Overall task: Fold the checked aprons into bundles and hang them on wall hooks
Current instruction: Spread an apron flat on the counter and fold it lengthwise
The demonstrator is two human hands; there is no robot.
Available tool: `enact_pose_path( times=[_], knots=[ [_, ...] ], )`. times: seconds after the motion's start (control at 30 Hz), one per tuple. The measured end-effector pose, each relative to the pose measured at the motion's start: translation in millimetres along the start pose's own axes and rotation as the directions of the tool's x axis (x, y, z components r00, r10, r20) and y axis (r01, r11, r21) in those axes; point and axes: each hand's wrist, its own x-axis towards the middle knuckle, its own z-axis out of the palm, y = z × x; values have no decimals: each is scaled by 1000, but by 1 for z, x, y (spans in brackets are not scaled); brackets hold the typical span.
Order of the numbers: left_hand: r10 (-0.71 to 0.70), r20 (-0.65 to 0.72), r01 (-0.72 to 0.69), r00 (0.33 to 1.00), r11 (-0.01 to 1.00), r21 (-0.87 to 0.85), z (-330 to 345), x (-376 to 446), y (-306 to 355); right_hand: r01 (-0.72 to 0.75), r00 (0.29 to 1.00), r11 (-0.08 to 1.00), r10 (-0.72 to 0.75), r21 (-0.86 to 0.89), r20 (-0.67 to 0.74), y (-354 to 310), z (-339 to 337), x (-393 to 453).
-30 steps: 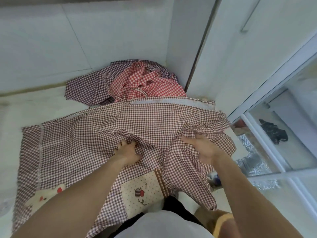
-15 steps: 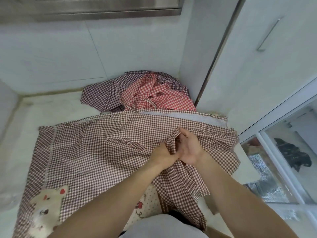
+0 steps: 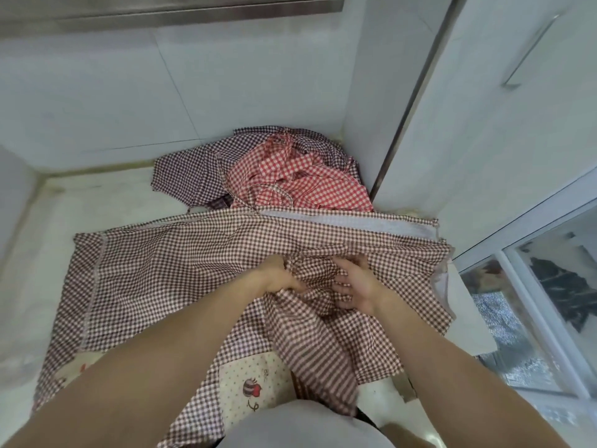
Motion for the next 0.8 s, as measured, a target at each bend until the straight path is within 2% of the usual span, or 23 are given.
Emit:
enact_pose_path(
  times=[0.03,0.07,0.2,0.3,0.37,0.47,0.57,0.67,0.7,0.73,0.77,0.8],
  knots=[
    [27,-12,-24,1000,980,197,-4,2,-5,0,1000,1000,0,-5,-9,-1,1,1],
    [47,4,-46,999,949,310,-10,4,-10,4,1000,1000,-4,-5,-22,-2,1,2],
    [-68,58,31,996,873,487,-47,-1,-39,17,998,999,-18,-27,-55,-1,3,4],
    [-113,-32,108,993,772,627,-81,-7,-79,20,998,998,-24,-68,-51,0,6,5],
    [-135,-76,147,988,666,732,-103,-14,-98,26,998,996,-30,-89,-46,1,7,5],
    [-238,-185,294,953,603,742,-125,-28,-117,24,999,993,-29,-112,-45,1,8,5],
    [-221,-330,391,918,642,659,-137,-27,-140,15,998,991,-23,-131,-56,0,11,4],
    [-284,-447,509,848,670,540,-120,-19,-142,14,997,988,-25,-157,-69,0,13,2],
    [-231,-453,466,861,715,521,-106,-20,-129,13,997,985,-25,-170,-70,0,13,3],
    [-89,-445,331,891,798,504,-89,-26,-112,14,998,980,-27,-198,-62,-1,11,2],
    [121,-451,117,884,877,466,-68,-31,-95,17,999,969,-29,-245,-46,-4,10,0],
    [369,-488,-146,791,889,435,-47,-36,-82,22,998,949,-37,-314,-43,-6,6,0]
  ],
)
